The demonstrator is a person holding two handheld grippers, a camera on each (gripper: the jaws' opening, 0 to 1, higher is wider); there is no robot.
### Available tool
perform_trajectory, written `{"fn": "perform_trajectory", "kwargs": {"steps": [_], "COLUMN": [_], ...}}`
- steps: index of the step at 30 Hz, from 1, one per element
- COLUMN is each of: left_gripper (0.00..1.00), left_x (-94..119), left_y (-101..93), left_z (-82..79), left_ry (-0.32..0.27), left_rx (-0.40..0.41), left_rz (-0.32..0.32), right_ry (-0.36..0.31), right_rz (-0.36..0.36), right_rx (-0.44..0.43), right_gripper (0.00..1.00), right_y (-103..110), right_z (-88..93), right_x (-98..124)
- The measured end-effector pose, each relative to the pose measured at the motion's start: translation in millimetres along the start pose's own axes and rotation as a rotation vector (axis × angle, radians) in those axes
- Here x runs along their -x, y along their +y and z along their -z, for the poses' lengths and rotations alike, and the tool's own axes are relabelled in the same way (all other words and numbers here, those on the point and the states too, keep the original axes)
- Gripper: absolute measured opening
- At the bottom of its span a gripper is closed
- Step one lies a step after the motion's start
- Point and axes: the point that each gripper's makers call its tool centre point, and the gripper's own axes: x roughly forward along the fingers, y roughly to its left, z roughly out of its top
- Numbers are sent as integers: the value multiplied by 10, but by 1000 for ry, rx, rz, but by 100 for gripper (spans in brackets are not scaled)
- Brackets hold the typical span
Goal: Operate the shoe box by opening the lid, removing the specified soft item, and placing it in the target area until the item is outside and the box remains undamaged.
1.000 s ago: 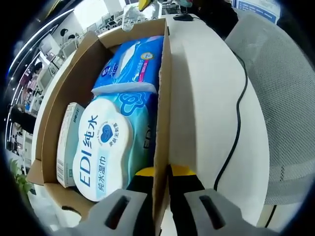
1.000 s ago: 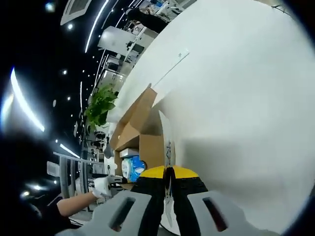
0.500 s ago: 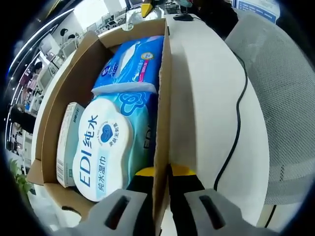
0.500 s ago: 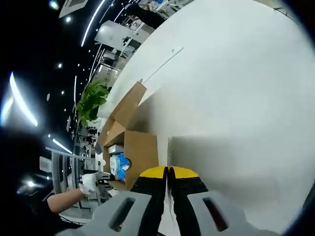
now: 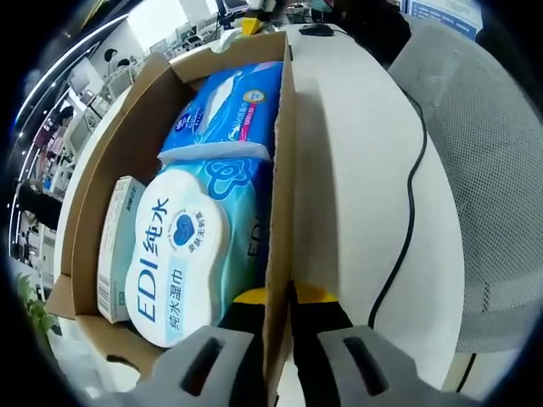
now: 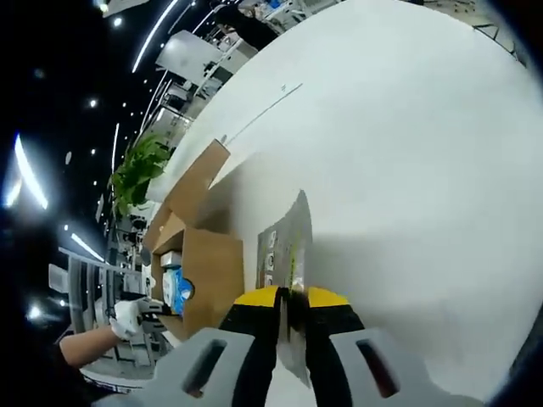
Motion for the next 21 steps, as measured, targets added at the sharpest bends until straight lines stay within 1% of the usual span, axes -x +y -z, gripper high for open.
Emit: {"fn": "perform_trajectory", "kwargs": {"steps": [3, 9, 12, 19, 21], "left_gripper": [3, 3, 3, 3, 3], "left_x": [3, 5, 4, 3, 3], "left_y": [-1, -2, -1, 0, 1], "left_z": [-3, -5, -3, -2, -1], "left_ry": [0, 0, 0, 0, 0], "left_rx": [0, 0, -1, 1, 0], "left_rz": [0, 0, -1, 0, -1], "right_ry": [3, 13, 11, 10, 2], "right_rz": [18, 93, 120, 143, 125], "right_rx": [18, 74, 107, 110, 128], "right_gripper": [9, 14, 16, 17, 17], "right_y": [-10, -68, -88, -135, -108], "right_z": [46, 143, 160, 149, 123], "right_x": [1, 9, 10, 15, 23]}}
